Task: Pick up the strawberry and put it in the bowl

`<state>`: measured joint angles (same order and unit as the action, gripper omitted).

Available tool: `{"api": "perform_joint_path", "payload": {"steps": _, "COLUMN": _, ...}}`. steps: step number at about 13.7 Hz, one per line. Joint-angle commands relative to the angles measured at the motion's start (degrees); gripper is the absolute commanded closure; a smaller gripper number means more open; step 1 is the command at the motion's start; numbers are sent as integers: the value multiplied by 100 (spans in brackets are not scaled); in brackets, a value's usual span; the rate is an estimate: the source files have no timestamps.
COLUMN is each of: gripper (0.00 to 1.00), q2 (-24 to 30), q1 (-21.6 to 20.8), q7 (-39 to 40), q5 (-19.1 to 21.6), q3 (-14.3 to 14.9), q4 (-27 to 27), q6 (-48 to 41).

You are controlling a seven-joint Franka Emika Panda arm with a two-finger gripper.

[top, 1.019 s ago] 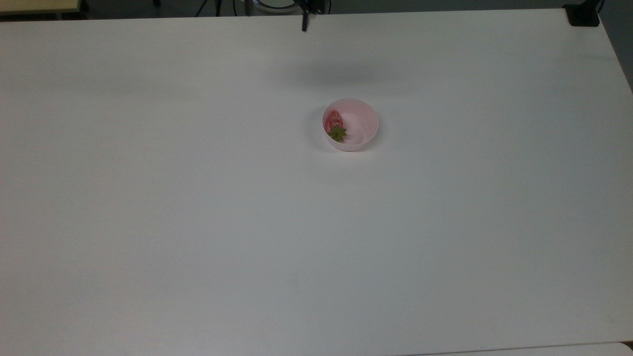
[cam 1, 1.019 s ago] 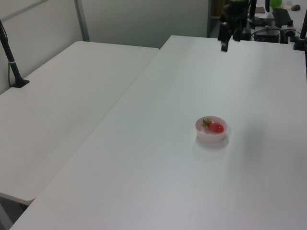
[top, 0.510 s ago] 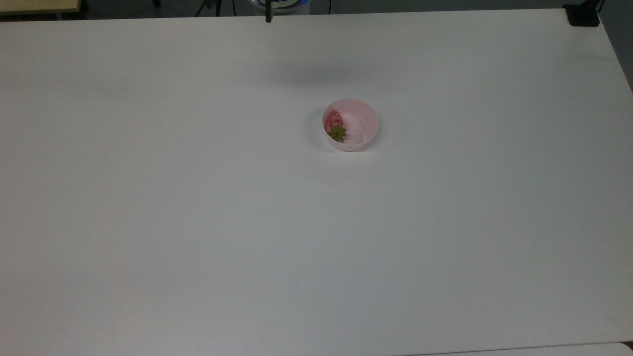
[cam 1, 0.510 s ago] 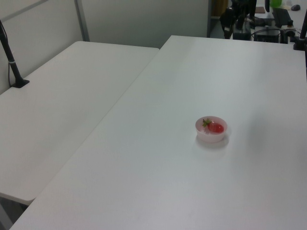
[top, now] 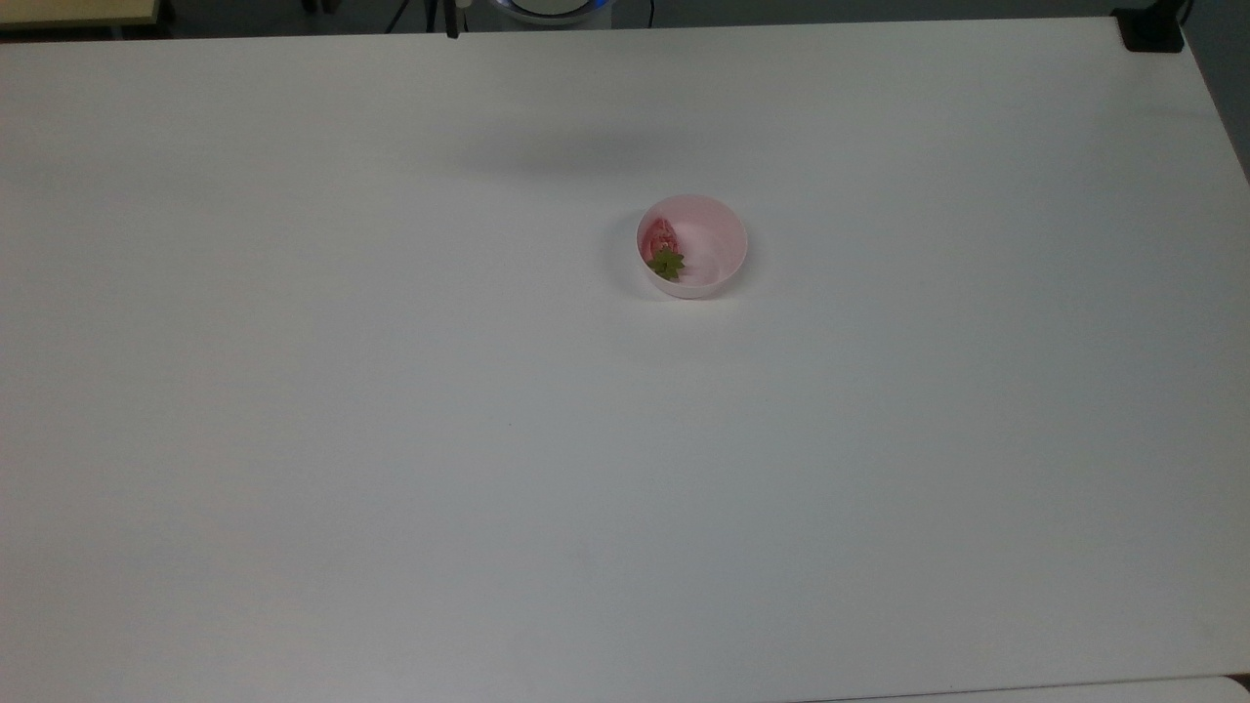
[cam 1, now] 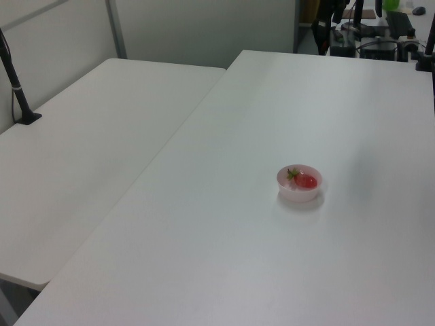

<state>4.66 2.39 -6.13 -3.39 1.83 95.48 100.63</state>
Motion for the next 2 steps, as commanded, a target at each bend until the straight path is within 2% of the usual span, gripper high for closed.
{"api": "perform_joint_path", "payload": {"steps": 1, "gripper": 0, "q2": -202, "q1": -54, "q7": 68, "q5": 119, "q3": 37, "q4": -320, "q6": -263}}
{"api": "perform_joint_path", "payload": {"steps": 2, "gripper": 0, "q2": -202, "q1": -72, "q7": 77, "q5": 119, "q3": 28, "q4": -311, "q6": -263}}
